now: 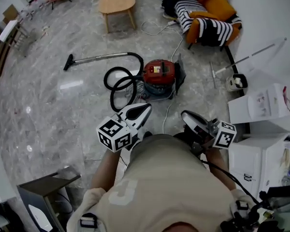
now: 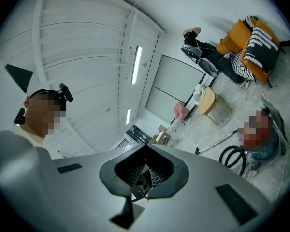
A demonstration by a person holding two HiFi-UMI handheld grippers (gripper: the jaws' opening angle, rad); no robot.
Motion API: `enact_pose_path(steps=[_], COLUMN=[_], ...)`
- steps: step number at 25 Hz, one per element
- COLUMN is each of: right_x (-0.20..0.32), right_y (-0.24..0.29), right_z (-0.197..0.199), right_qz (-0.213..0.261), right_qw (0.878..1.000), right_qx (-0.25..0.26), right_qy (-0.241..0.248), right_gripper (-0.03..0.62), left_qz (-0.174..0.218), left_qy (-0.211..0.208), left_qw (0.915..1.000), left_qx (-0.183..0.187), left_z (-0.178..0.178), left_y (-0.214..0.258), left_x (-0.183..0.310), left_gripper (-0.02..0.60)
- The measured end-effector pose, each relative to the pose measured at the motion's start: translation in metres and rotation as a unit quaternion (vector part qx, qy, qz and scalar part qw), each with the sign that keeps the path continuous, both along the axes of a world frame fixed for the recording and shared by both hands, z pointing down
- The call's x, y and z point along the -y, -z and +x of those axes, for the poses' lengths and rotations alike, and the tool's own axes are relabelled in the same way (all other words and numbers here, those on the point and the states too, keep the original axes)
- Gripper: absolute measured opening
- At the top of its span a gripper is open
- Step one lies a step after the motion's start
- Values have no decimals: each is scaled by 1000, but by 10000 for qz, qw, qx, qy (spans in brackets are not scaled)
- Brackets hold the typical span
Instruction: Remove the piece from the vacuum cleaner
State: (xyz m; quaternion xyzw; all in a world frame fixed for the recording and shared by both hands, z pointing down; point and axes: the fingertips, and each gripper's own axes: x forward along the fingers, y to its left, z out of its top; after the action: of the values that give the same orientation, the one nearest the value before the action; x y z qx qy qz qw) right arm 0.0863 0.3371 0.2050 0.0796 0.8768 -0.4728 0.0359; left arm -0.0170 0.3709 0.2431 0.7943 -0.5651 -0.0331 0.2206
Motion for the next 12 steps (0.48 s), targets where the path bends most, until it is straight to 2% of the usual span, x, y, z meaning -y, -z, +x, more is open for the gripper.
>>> enact_pose_path(steps=[5,12], right_x=[12,42], right_y=[0,-11], right_z=[-3,-8], right_qz=[-80,-215], right_qw=[9994,9992], right_qx=[-34,-67], right_qy=[-339,-319], right_gripper=[3,3], left_qz=[-57,-329], left_qy=[-310,-338], left_qw=[9995,9989], left_qx=[-81,-84], left_z=[-1,-7], left_y=[-2,-13], left_x=[15,52], left_gripper=[3,3])
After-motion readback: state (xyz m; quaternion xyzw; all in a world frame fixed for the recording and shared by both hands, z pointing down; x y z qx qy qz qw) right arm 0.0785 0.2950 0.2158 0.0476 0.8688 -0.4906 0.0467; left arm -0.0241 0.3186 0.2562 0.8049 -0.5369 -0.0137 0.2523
